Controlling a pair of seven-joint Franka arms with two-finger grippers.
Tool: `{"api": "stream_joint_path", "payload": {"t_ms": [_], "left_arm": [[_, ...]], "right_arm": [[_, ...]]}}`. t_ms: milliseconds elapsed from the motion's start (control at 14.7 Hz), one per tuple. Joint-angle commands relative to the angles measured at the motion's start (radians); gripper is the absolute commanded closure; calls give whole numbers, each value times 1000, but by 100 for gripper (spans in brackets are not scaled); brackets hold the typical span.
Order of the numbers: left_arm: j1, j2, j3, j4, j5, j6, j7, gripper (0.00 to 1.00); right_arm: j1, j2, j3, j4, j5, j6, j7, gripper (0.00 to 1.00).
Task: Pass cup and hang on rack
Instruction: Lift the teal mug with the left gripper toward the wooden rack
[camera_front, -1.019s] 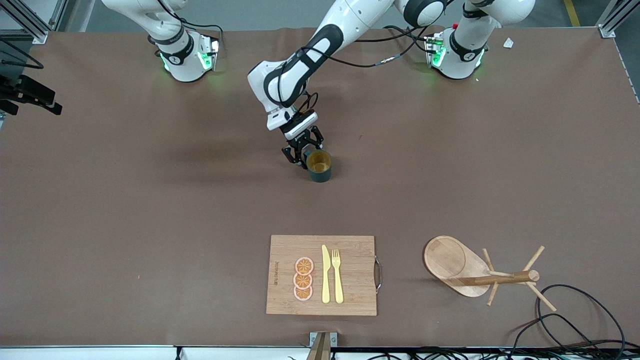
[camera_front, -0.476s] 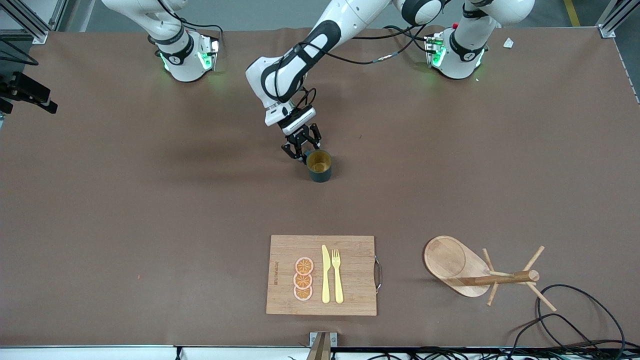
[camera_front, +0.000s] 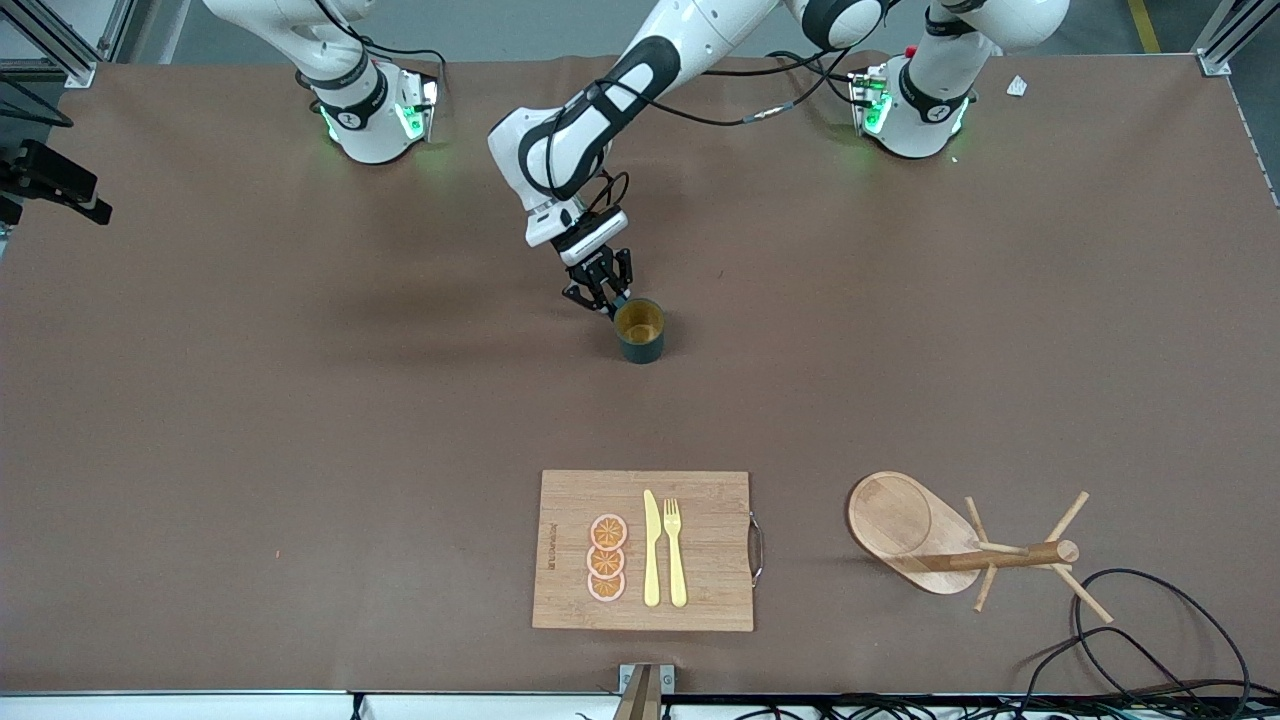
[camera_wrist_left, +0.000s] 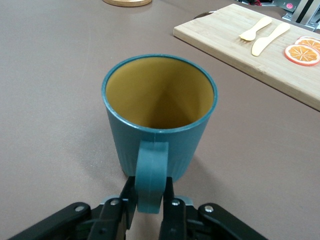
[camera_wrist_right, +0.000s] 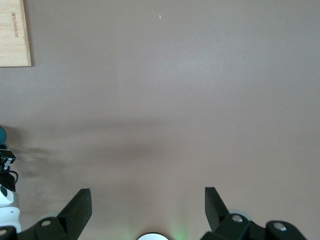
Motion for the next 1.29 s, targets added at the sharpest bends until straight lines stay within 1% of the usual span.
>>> {"api": "stream_joint_path", "payload": {"t_ms": [0, 204, 340, 476, 611, 815, 1087, 1223], "left_arm": [[-5, -18, 0, -3, 10, -17, -2, 86], [-5, -35, 1, -3, 8, -17, 12, 96], [-3, -51, 0, -3, 8, -17, 39, 99], [3, -75, -2, -5, 2, -19, 46, 99], [15, -119, 1, -5, -50, -17, 70, 99], [64, -210, 0, -5, -131, -17, 127, 100], [165, -372, 1, -6, -286, -17, 285, 100], [214, -432, 3, -7, -359, -17, 387, 100]], "right_arm": [[0, -14, 3, -3, -15, -10, 3, 0], [0, -14, 4, -2, -15, -11, 3, 0], [0, -14, 4, -2, -13, -11, 3, 0], [2, -14, 4, -2, -13, -14, 4, 0], [2, -14, 4, -2, -13, -19, 4, 0], [2, -14, 4, -2, -13, -28, 10, 0], [3, -14, 4, -3, -13, -25, 4, 0], [3, -14, 4, -3, -13, -25, 4, 0]]}}
